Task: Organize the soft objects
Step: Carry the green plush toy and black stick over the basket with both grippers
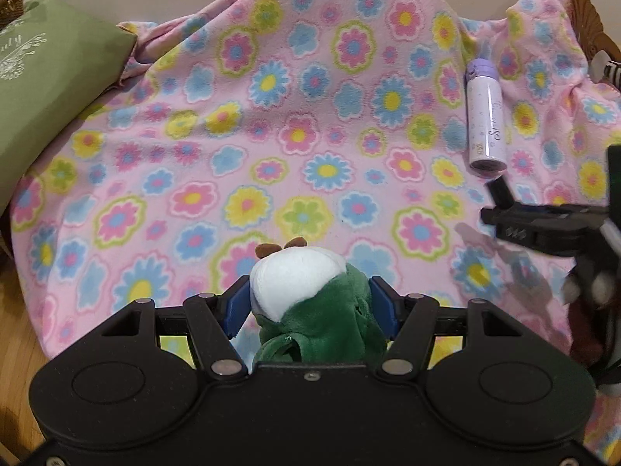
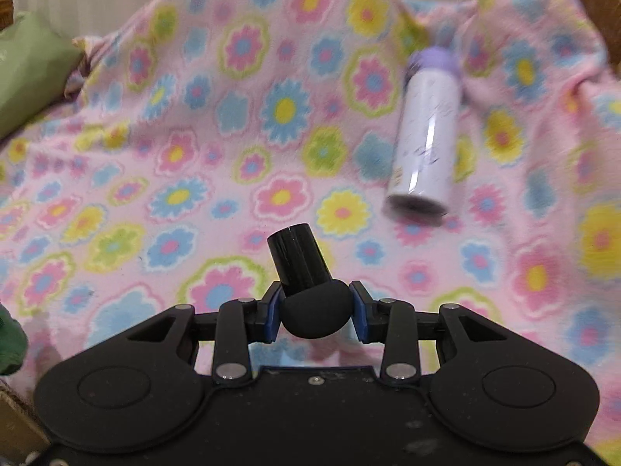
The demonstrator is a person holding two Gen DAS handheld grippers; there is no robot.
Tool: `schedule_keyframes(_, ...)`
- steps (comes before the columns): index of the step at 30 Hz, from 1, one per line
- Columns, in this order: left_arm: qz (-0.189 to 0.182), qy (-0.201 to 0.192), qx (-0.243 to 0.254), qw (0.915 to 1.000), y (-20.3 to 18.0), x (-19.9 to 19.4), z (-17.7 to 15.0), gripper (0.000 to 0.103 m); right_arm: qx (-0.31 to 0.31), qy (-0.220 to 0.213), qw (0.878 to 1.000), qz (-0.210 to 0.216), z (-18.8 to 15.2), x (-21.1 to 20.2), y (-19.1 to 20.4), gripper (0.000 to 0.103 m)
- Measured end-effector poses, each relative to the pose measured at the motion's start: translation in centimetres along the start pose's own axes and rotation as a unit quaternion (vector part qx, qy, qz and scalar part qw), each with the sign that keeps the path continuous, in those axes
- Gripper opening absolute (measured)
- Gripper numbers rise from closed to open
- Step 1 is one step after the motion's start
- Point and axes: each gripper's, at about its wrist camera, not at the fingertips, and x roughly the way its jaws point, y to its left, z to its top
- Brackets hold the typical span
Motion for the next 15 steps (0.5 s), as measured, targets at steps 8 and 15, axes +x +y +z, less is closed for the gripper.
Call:
schedule_keyframes(8, 0.000, -0.018, -0.011, 0.9998, 0.1, -2.9, -1.6, 0.060, 0.046, -0.034, 0.998, 0.021, 0.0, -7.2, -1.3, 0.035)
schedule_keyframes(15, -0.006, -0.028, -0.007, 0.9996, -0.5, -5.4, -3.4, 0.060, 0.071, -0.051, 0.993, 0.084, -2.9, -13.9, 0.3, 0.035)
